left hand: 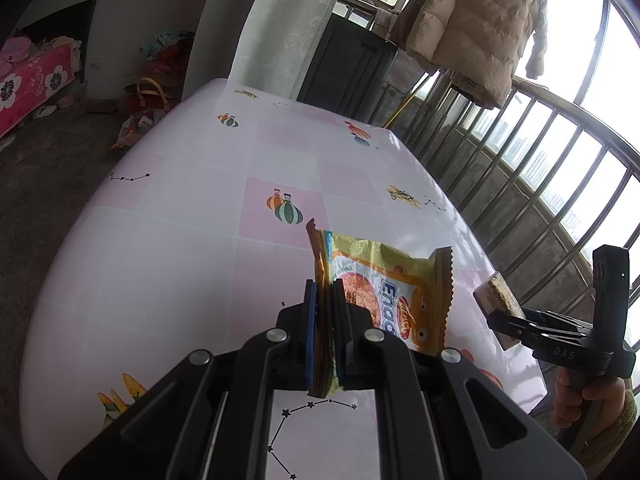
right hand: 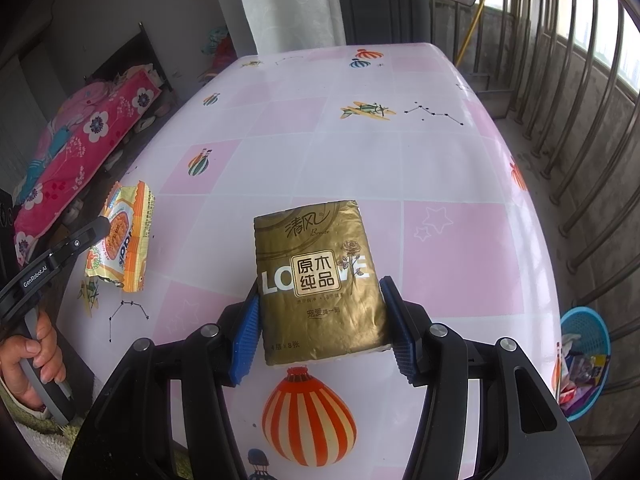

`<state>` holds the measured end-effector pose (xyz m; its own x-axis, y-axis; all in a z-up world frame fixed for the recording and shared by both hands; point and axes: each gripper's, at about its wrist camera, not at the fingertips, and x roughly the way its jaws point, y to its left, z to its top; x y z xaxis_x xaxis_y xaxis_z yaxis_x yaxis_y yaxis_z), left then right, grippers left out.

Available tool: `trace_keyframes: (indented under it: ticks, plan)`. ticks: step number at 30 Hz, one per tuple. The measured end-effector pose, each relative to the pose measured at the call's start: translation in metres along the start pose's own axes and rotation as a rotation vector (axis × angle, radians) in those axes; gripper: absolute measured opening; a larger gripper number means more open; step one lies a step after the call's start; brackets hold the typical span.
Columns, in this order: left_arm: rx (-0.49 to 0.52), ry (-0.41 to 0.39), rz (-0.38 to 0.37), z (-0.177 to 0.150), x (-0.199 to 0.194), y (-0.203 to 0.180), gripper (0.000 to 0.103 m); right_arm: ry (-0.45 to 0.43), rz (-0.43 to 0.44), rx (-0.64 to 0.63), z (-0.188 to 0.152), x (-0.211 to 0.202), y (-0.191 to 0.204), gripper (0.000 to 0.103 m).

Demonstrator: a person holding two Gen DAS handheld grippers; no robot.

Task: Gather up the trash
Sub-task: 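Carry the packet and tissue pack with both tools to the wastebasket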

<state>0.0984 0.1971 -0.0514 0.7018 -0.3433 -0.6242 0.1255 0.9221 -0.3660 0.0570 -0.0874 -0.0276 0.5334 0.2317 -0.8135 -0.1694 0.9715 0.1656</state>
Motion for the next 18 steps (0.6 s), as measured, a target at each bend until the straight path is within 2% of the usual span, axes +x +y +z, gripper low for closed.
trace_keyframes:
  ticks: [6,11,15,18]
  plan:
    - [0.008,-0.003,-0.002,0.000,-0.001,0.000,0.007,-0.019,-0.007,0.006,0.003,-0.005,-0.003,0.053]
    - [0.076,-0.036,-0.023,0.017,-0.010,-0.011,0.007,-0.103,-0.028,0.091,0.002,-0.034,-0.030,0.052]
    - [0.182,-0.061,-0.095,0.042,-0.013,-0.044,0.007,-0.207,-0.083,0.236,-0.009,-0.078,-0.078,0.052]
    - [0.303,-0.064,-0.172,0.062,-0.002,-0.092,0.007,-0.289,-0.168,0.366,-0.028,-0.114,-0.122,0.053]
